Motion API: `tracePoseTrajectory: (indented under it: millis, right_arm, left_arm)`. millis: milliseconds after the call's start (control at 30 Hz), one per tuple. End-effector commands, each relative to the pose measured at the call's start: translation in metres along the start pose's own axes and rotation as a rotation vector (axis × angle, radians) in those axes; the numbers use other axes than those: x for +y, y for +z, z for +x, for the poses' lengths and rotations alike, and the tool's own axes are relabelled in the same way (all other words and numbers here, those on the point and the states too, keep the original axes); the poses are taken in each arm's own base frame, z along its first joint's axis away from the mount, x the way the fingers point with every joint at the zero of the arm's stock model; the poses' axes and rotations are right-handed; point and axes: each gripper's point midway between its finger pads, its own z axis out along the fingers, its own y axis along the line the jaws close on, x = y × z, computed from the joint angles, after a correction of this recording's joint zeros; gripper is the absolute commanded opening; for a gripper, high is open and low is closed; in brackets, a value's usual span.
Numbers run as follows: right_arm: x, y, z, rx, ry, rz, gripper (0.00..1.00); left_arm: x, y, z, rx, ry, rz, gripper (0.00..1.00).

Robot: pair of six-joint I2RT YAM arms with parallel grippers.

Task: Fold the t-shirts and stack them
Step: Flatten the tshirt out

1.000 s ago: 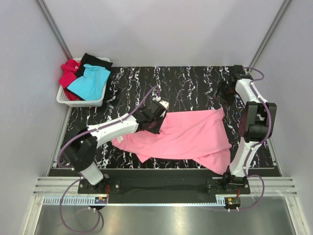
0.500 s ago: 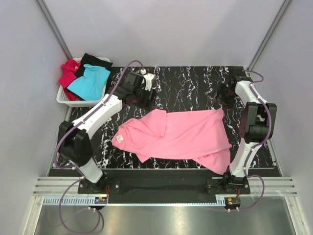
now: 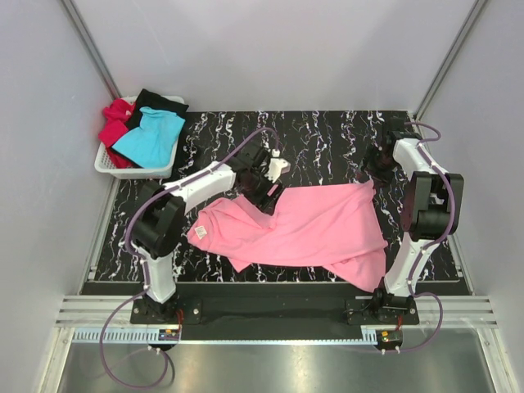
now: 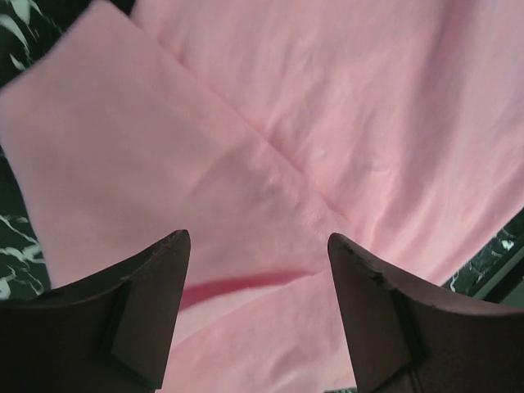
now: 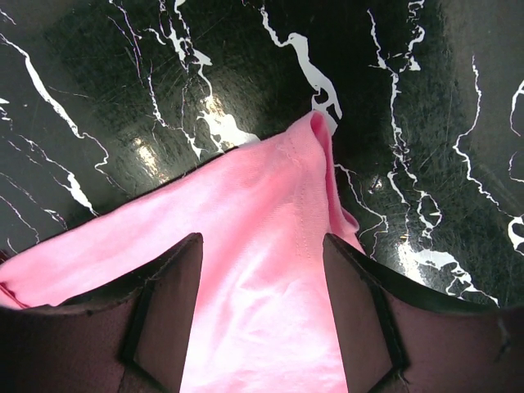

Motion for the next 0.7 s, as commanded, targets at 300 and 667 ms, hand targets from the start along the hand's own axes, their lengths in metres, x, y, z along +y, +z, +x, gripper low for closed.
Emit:
tracePoseTrajectory:
  millis: [300,667]
  right_arm:
    - [0.002,-0.014,-0.008,-0.041,-0.02,-0.006,0.68]
    - [0.001,-0.018,-0.007,-0.053,-0.023,0.002,0.68]
  left_arm:
    - [-0.029,-0.007,0.017,-0.032,0.074,-0.077,0.68]
    - [-0.026,0.012,0.017,-0.016,0.09,-0.105,0.62]
